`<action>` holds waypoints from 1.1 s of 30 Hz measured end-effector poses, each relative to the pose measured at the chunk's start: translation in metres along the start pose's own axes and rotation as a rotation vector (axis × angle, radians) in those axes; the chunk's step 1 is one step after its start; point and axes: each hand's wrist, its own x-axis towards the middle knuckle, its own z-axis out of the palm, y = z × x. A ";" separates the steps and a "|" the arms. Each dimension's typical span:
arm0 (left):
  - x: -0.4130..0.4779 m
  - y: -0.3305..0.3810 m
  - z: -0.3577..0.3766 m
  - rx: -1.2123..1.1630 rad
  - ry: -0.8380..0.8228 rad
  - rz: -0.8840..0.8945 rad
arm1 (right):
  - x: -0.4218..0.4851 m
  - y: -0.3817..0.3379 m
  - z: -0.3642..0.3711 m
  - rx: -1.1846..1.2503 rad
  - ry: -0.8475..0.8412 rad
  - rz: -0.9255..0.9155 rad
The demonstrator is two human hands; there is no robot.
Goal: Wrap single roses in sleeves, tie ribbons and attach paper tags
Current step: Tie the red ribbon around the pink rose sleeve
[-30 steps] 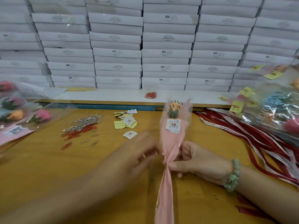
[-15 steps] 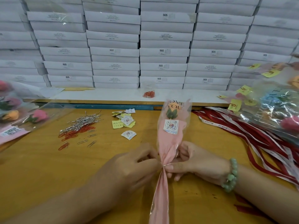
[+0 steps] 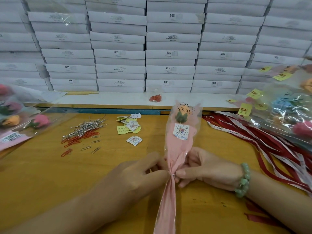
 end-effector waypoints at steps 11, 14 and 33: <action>0.003 -0.009 0.014 -0.448 0.175 -0.282 | 0.002 0.002 0.000 0.022 0.047 -0.006; 0.003 -0.008 0.018 -0.523 0.200 -0.370 | 0.003 0.003 0.001 0.008 0.066 -0.032; 0.003 -0.004 0.028 -1.091 0.226 -0.675 | 0.004 0.009 0.004 -0.148 0.087 -0.077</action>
